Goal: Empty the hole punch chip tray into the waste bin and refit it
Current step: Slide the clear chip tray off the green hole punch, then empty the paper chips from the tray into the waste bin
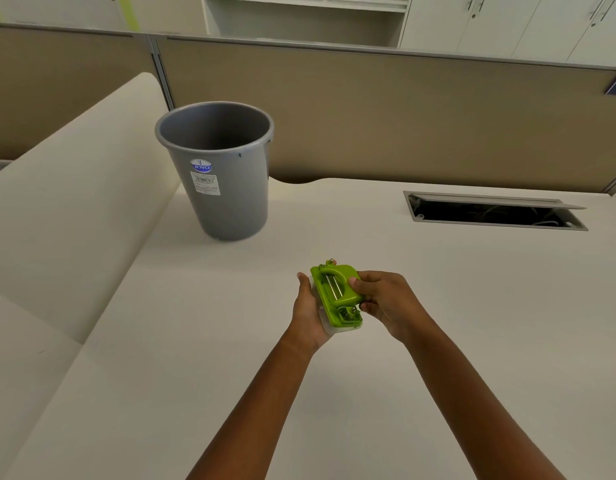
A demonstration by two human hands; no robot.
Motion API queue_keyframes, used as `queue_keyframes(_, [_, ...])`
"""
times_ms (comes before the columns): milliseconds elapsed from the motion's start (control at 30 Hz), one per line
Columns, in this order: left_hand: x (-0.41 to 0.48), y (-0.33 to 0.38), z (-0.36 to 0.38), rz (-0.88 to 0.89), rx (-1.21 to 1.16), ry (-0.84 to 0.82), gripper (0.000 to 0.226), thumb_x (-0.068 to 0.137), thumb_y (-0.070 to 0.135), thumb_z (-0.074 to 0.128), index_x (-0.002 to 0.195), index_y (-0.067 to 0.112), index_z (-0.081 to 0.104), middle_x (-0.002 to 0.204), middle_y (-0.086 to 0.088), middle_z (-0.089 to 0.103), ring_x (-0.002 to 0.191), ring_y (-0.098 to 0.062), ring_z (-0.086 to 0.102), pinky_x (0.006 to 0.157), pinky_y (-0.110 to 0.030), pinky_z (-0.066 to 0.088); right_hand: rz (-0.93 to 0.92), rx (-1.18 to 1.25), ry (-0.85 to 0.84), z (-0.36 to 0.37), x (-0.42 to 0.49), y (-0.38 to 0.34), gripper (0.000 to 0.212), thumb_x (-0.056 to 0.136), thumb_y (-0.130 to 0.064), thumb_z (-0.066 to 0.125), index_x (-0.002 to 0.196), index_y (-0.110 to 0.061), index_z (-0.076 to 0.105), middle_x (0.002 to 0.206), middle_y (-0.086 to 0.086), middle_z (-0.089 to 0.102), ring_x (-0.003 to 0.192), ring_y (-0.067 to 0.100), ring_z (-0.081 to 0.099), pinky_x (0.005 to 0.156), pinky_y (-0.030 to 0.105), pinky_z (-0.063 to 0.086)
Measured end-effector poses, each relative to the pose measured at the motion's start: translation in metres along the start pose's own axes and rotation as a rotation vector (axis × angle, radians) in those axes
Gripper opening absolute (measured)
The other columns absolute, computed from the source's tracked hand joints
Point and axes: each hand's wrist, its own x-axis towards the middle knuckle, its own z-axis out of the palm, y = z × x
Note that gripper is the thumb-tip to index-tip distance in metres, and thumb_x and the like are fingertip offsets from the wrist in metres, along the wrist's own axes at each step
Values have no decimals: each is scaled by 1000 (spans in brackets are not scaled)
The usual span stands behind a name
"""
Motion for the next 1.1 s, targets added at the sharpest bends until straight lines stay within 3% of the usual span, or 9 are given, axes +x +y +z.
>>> queue_keyframes(167, [1,3,0,0,39,-20,64,92,61,8,97,26,62,75,-1,78,64,-18,73,72,-35,46,59,157,-44,-7,5,1,14,88,-4,53,82,-4,65,53,0,63,38,2,54,39,11,44])
queue_keyframes(367, [-1,3,-3,-14,42,-47,61,91,61,15,102,20,58,71,-6,76,62,-19,73,58,-30,60,190,493,-80,-16,10,0,18,90,-4,49,76,-1,60,48,4,67,36,6,55,36,13,43])
queue_keyframes(500, [-1,3,1,-1,19,-79,61,92,60,12,109,23,58,87,-6,77,78,-22,73,69,-34,59,295,665,-124,-21,13,3,25,93,-4,39,78,2,58,55,12,69,49,18,62,52,22,52])
queue_keyframes(567, [-2,4,2,-1,-2,-82,62,92,60,13,116,22,55,106,-9,68,95,-26,65,81,-41,51,324,776,-116,-24,15,6,29,94,0,35,75,3,55,53,16,68,47,23,67,48,28,57])
queue_keyframes(633, [-1,5,3,5,-16,-65,60,92,60,15,114,22,56,109,-9,64,98,-26,60,86,-42,44,343,831,-99,-27,15,8,31,94,1,32,73,1,54,53,20,67,45,27,68,41,33,57])
queue_keyframes(767, [1,6,-1,32,-34,-47,59,93,58,17,102,20,61,90,-9,74,91,-23,63,83,-35,47,313,826,-59,-38,19,12,30,95,0,32,74,1,53,51,19,67,44,26,68,42,33,57])
queue_keyframes(933, [0,8,-6,51,-50,-6,57,94,56,16,103,18,58,105,-10,60,95,-23,57,84,-32,44,176,583,81,-53,32,16,20,93,-5,42,80,0,57,44,4,62,35,9,56,37,15,46])
queue_keyframes(1000, [0,8,-7,54,-41,2,57,94,56,14,103,18,57,105,-10,59,95,-23,56,84,-32,44,158,518,159,-57,39,25,21,93,-4,43,76,-2,55,42,4,62,34,8,55,33,12,40])
queue_keyframes(1100, [0,8,-7,52,-45,3,58,94,55,15,102,17,57,104,-10,59,94,-23,56,83,-32,44,148,361,245,-61,50,43,23,93,-1,42,73,-2,54,56,8,52,48,14,47,34,13,38])
